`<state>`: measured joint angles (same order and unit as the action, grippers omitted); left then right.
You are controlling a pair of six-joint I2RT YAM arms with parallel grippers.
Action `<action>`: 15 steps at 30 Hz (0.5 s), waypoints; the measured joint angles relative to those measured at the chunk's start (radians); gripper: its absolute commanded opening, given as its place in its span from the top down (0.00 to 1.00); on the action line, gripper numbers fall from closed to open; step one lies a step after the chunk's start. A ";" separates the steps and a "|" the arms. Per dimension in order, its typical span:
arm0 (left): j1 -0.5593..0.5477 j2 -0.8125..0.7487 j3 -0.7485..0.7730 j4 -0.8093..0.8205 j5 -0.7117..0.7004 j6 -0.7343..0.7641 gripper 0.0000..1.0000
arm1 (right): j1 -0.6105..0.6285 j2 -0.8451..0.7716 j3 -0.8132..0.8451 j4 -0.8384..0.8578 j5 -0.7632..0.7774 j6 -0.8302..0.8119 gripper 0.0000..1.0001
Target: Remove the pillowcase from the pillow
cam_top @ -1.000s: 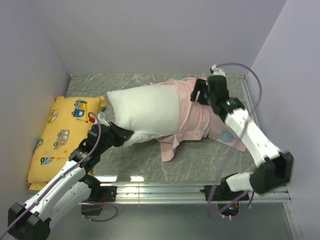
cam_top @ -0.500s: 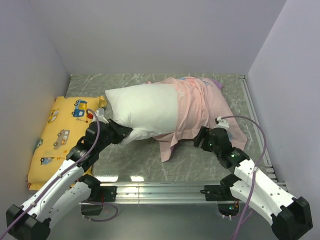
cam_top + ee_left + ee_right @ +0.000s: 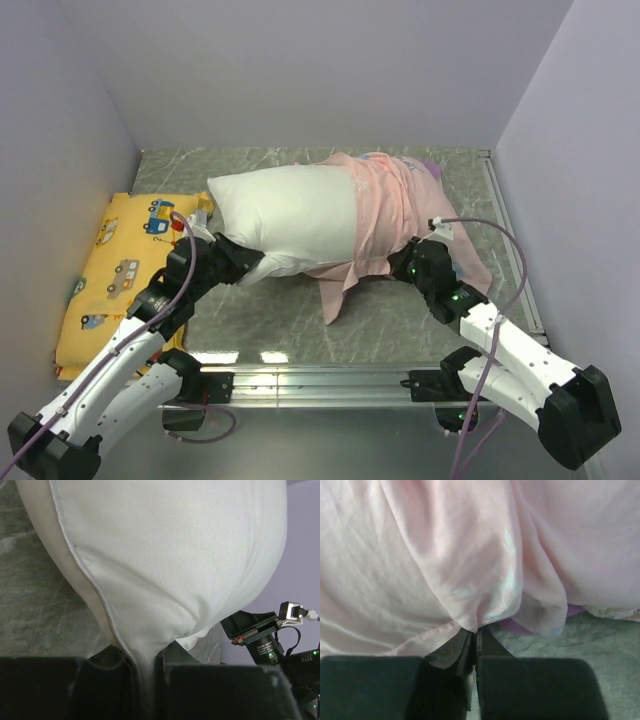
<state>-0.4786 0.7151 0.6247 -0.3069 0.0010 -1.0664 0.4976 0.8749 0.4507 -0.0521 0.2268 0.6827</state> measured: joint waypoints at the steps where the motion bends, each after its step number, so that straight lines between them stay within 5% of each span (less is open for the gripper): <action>1: 0.000 0.000 0.018 -0.017 0.000 0.005 0.99 | 0.001 0.013 0.022 -0.015 0.006 -0.002 1.00; 9: -0.003 0.021 0.299 -0.102 -0.031 0.094 1.00 | 0.008 -0.076 0.463 -0.367 0.067 -0.102 1.00; 15: 0.000 0.124 0.546 -0.114 -0.096 0.139 0.92 | 0.011 0.037 0.891 -0.514 0.079 -0.195 1.00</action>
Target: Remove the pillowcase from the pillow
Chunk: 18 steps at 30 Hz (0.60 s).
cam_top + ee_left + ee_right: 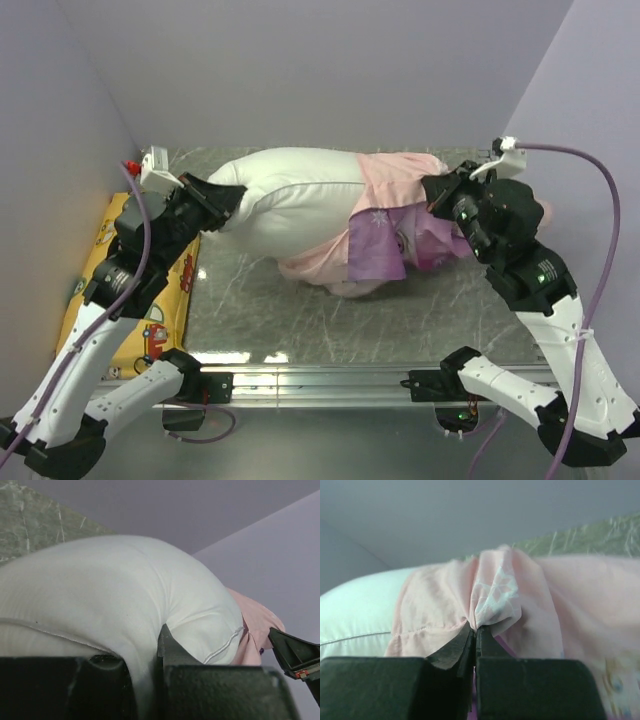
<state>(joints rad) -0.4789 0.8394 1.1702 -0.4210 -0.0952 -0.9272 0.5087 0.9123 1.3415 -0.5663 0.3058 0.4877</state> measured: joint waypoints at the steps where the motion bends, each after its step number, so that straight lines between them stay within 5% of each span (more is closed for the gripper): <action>1: 0.009 0.022 0.020 -0.003 0.000 0.000 0.91 | 0.000 0.031 0.037 -0.004 -0.003 -0.011 1.00; 7: 0.161 0.200 -0.015 0.020 0.077 -0.011 0.89 | -0.005 0.367 0.085 0.036 -0.030 -0.059 1.00; 10: 0.254 0.343 -0.081 0.076 0.135 -0.012 0.73 | -0.009 0.623 0.068 0.132 -0.069 -0.067 1.00; 11: 0.274 0.390 -0.099 0.098 0.152 -0.008 0.62 | -0.010 0.709 0.052 0.184 -0.086 -0.067 1.00; 13: 0.297 0.478 -0.119 0.163 0.198 -0.002 0.50 | -0.012 0.834 0.037 0.274 -0.107 -0.072 0.84; 14: 0.300 0.499 -0.118 0.198 0.213 0.007 0.42 | -0.016 0.867 0.042 0.308 -0.113 -0.079 0.62; 16: 0.302 0.505 -0.109 0.238 0.235 0.030 0.34 | -0.029 0.893 0.061 0.344 -0.117 -0.090 0.47; 18: 0.301 0.483 -0.096 0.244 0.237 0.060 0.09 | -0.043 0.897 0.096 0.355 -0.129 -0.103 0.35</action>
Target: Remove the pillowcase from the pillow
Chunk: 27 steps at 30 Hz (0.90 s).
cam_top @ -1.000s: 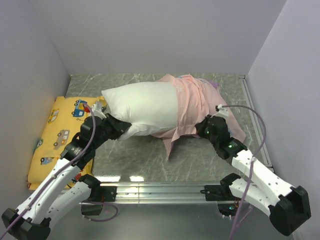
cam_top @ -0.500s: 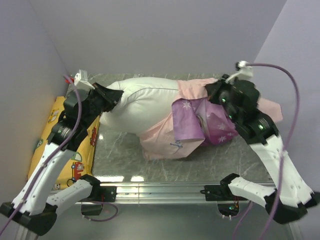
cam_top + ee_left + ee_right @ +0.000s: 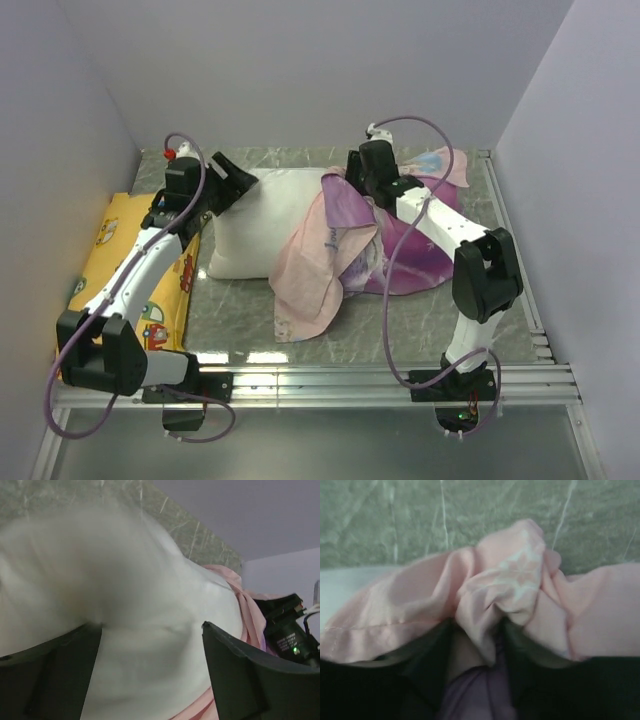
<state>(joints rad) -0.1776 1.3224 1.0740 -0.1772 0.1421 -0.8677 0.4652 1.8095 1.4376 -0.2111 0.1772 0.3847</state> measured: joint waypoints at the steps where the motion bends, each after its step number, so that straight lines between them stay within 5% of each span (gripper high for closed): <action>1: -0.001 -0.018 0.003 -0.001 0.001 0.013 0.07 | -0.007 0.000 0.016 0.001 -0.008 -0.005 0.33; 2: -0.003 -0.044 0.006 -0.003 -0.009 0.028 0.01 | -0.013 0.000 0.028 0.000 -0.017 -0.007 0.30; 9: -0.014 -0.274 -0.031 -0.045 -0.105 0.025 0.01 | -0.052 0.013 0.066 -0.077 -0.046 -0.010 0.27; 17: -0.069 -0.561 -0.480 -0.010 -0.154 -0.183 0.01 | -0.075 0.007 0.116 -0.179 -0.070 -0.013 0.26; 27: -0.072 -0.302 -0.577 0.229 -0.135 -0.275 0.01 | -0.071 -0.086 0.152 -0.293 -0.093 -0.029 0.26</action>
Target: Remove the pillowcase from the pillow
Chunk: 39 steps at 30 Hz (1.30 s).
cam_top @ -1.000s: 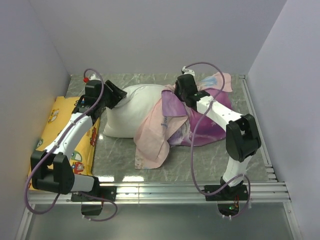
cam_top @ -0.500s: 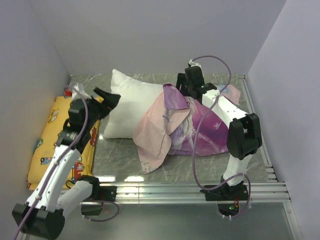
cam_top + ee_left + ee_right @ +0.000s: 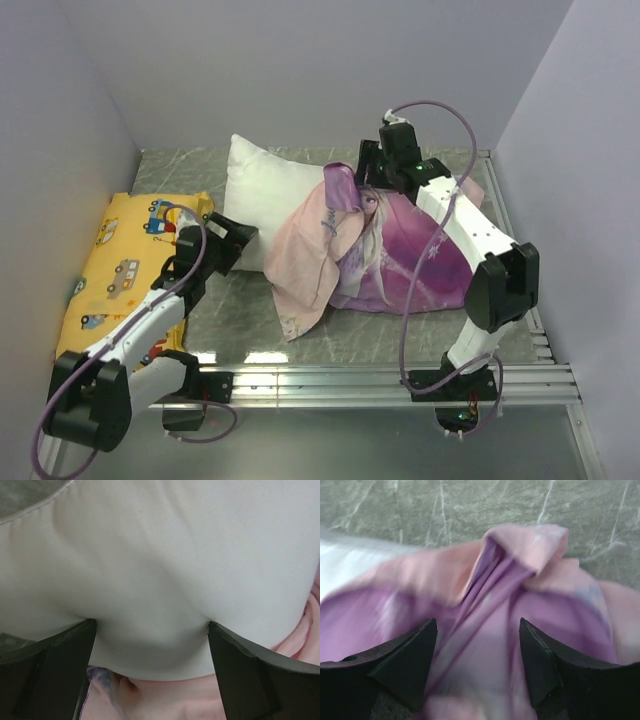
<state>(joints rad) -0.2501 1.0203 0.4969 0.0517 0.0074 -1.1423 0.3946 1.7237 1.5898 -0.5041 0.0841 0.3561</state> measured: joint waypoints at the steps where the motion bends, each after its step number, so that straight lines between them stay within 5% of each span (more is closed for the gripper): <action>1: 0.000 0.023 -0.002 0.042 0.002 -0.007 0.03 | 0.005 -0.020 0.000 -0.012 0.001 -0.003 0.26; 3: 0.000 0.070 -0.002 0.113 0.009 -0.028 0.30 | 0.018 -0.066 0.000 -0.032 0.005 -0.008 0.26; 4: 0.000 0.091 -0.002 0.145 0.013 -0.034 0.58 | 0.026 -0.092 0.000 -0.040 0.006 -0.008 0.26; 7: 0.002 0.143 -0.002 0.205 0.021 -0.040 0.99 | 0.041 -0.187 -0.029 -0.043 0.015 -0.009 0.25; 17: 0.002 0.168 0.046 0.204 0.021 -0.039 1.00 | 0.080 -0.647 -0.477 -0.020 0.082 0.051 0.22; 23: 0.002 0.168 0.049 0.204 0.022 -0.037 1.00 | 0.153 -0.650 -0.660 -0.007 0.095 0.089 0.25; 24: 0.002 0.168 0.049 0.204 0.023 -0.035 1.00 | 0.163 -0.622 -0.665 -0.003 0.097 0.092 0.28; 27: 0.002 0.168 0.058 0.191 0.021 -0.021 1.00 | 0.177 -0.557 -0.662 0.008 0.118 0.091 0.66; 28: 0.004 0.168 0.065 0.183 0.021 -0.016 0.99 | 0.178 -0.546 -0.659 0.008 0.129 0.090 0.89; 29: 0.010 0.168 0.076 0.170 0.022 -0.008 1.00 | 0.178 -0.543 -0.658 0.006 0.144 0.092 0.94; 34: 0.084 0.163 0.129 0.144 0.080 0.023 0.99 | 0.132 -0.583 -0.637 -0.004 0.183 0.093 1.00; 39: 0.202 0.159 0.161 0.114 0.171 0.040 0.99 | -0.084 -0.681 -0.637 -0.022 0.150 0.089 1.00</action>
<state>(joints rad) -0.0483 1.1790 0.6575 0.1654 0.1783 -1.1027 0.3111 1.0424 0.9527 -0.5262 0.2344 0.4450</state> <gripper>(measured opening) 0.012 0.007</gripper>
